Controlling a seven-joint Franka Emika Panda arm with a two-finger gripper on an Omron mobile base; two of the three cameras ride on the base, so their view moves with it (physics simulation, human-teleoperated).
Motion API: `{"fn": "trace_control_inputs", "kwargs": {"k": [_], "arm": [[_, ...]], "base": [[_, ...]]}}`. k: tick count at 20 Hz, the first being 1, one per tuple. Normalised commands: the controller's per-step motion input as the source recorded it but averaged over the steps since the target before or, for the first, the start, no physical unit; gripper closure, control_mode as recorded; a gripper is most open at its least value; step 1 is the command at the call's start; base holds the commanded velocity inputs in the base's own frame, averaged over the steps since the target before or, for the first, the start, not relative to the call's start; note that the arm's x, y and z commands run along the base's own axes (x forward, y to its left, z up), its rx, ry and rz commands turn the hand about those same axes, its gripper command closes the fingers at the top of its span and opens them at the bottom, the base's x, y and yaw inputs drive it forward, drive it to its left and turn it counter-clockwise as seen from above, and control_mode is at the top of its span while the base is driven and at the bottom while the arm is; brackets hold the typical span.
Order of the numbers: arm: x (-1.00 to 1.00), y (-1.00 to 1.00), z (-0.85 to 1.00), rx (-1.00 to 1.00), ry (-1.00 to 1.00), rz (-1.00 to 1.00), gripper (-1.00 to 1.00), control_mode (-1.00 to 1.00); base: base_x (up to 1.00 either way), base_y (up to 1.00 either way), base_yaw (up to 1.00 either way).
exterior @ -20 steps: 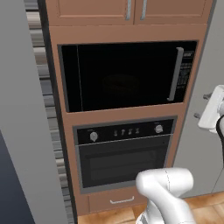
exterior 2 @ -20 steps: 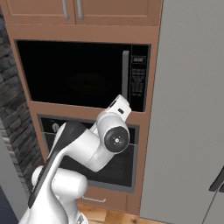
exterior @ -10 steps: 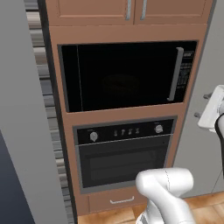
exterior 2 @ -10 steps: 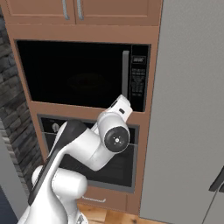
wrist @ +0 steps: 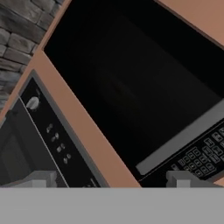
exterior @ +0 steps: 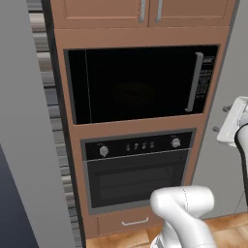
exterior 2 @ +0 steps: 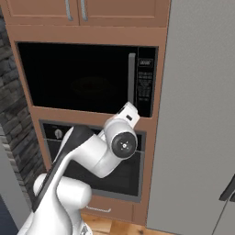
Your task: Remove the mango from the bowl and place it on the small plate. Then place the bowl with only the steak in the microwave, close the door, and press the start button to microwave the steak.
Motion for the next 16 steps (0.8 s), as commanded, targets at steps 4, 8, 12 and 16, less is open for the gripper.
{"fn": "trace_control_inputs", "kwargs": {"k": [4, 8, 12, 16], "arm": [[0.0, -0.02, -0.13, 0.04, 0.0, 0.0, -1.0, -1.0], [0.0, -0.02, -0.08, 0.03, 0.0, 0.0, -1.0, -1.0], [0.0, 0.0, -0.06, 0.01, 0.0, -0.01, -1.0, -1.0], [0.0, 0.0, -0.1, 0.01, 0.0, -0.02, -1.0, -1.0]], "base": [[0.0, 0.0, 0.0], [0.0, 0.0, 0.0], [0.0, 0.0, 0.0], [0.0, 0.0, 0.0]]}}
